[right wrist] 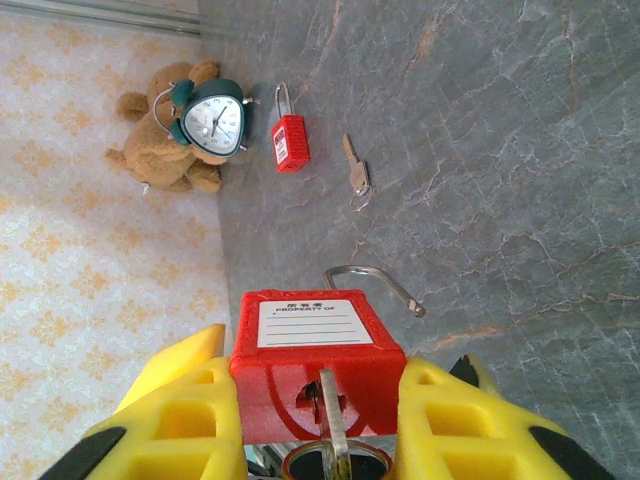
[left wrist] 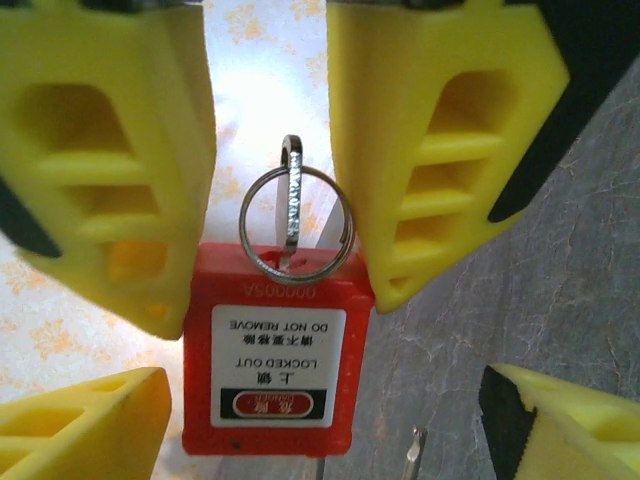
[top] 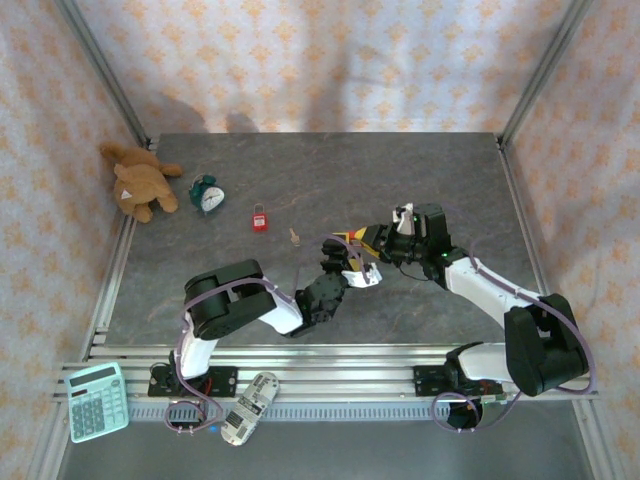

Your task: Unlock with the key

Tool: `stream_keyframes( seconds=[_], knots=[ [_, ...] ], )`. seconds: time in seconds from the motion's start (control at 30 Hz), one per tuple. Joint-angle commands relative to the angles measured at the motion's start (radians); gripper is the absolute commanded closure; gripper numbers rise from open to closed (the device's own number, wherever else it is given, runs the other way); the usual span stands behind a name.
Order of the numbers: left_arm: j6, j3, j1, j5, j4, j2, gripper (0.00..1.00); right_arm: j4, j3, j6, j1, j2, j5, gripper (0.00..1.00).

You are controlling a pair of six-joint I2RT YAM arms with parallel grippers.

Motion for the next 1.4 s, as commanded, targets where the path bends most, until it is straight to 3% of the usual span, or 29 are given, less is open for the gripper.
stream_keyframes(
  seconds=[0.0,0.1,0.33,0.67,0.9,1.37],
  knots=[
    [0.034,0.023,0.012,-0.005,0.057,0.016,0.21,0.008,-0.008,-0.010,0.008,-0.029,-0.022,0.78],
    [0.039,0.019,0.015,-0.007,0.066,0.013,0.30,0.004,-0.011,-0.011,0.010,-0.021,-0.025,0.78],
    [0.087,0.013,0.015,-0.017,0.092,0.025,0.38,-0.011,-0.009,-0.020,0.013,-0.021,-0.022,0.78],
    [0.105,0.012,0.013,-0.023,0.107,0.025,0.61,-0.018,-0.008,-0.021,0.013,-0.035,-0.014,0.78],
    [0.114,0.010,0.013,-0.026,0.107,0.017,0.65,-0.011,-0.007,-0.017,0.013,-0.033,-0.016,0.77],
    [0.141,0.023,0.013,-0.029,0.067,-0.003,0.67,-0.104,0.086,-0.065,0.010,-0.039,0.006,0.55]
  ],
)
